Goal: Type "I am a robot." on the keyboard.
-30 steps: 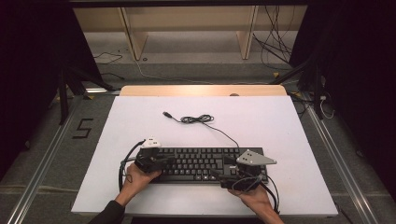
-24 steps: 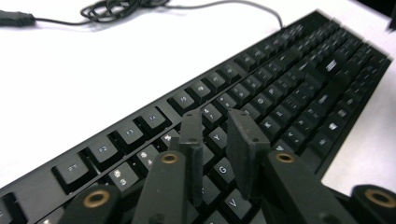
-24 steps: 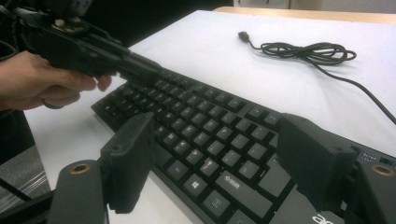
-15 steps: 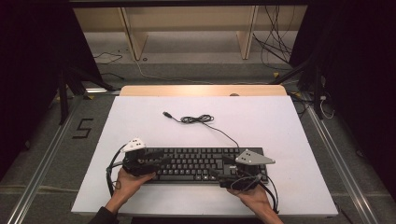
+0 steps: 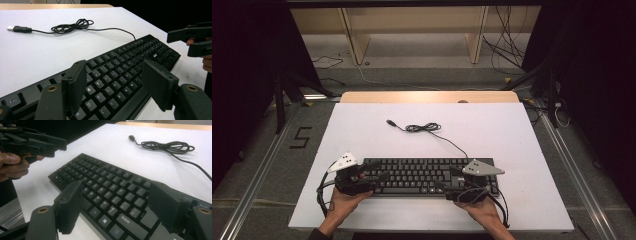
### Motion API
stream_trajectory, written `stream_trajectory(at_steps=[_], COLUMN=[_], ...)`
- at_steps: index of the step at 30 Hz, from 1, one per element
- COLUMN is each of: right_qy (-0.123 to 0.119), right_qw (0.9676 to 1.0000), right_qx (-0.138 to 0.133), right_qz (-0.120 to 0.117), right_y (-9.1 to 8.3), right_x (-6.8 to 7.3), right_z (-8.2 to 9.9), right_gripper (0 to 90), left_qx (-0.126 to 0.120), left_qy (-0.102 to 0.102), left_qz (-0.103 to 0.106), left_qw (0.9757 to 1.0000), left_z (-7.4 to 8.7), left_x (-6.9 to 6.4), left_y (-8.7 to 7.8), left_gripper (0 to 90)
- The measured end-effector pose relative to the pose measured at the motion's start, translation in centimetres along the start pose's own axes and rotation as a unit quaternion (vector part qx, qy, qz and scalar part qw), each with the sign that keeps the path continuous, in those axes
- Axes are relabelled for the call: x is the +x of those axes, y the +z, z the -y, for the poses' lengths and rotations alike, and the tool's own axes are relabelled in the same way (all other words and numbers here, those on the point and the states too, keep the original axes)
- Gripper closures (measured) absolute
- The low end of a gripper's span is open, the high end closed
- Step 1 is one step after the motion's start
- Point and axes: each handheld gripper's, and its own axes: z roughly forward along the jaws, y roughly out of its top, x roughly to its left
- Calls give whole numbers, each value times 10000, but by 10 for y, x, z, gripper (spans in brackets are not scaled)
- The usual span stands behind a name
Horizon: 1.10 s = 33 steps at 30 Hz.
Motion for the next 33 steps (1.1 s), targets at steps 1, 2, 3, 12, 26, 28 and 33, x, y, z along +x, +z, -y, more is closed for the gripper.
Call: stream_trajectory(at_steps=[1,2,3,12,26,28,33], right_qy=[-11,-19,-24,-57,-89,-103,-162], right_qw=[10000,10000,10000,9998,9982,9977,9960], right_qx=[6,18,27,168,594,668,878], right_qz=[-6,-14,-23,-97,-85,-102,-103], right_y=[1,2,3,13,31,35,44], right_x=[0,1,1,4,3,4,5], right_z=[0,-1,-1,-5,-7,-6,-5], right_gripper=[295,296,298,321,608,662,795], left_qx=[-21,-32,-42,21,-40,-48,-64], left_qy=[1,13,7,130,83,83,83], left_qz=[-20,-34,-39,-75,-132,-135,-144], left_qw=[10000,10000,10000,9999,9999,9999,9998], left_z=[0,1,1,4,5,5,5], left_x=[0,0,-1,-5,-4,-4,-4], left_y=[-1,-1,-2,-2,-8,-9,-10], left_gripper=[352,345,337,288,276,276,275])
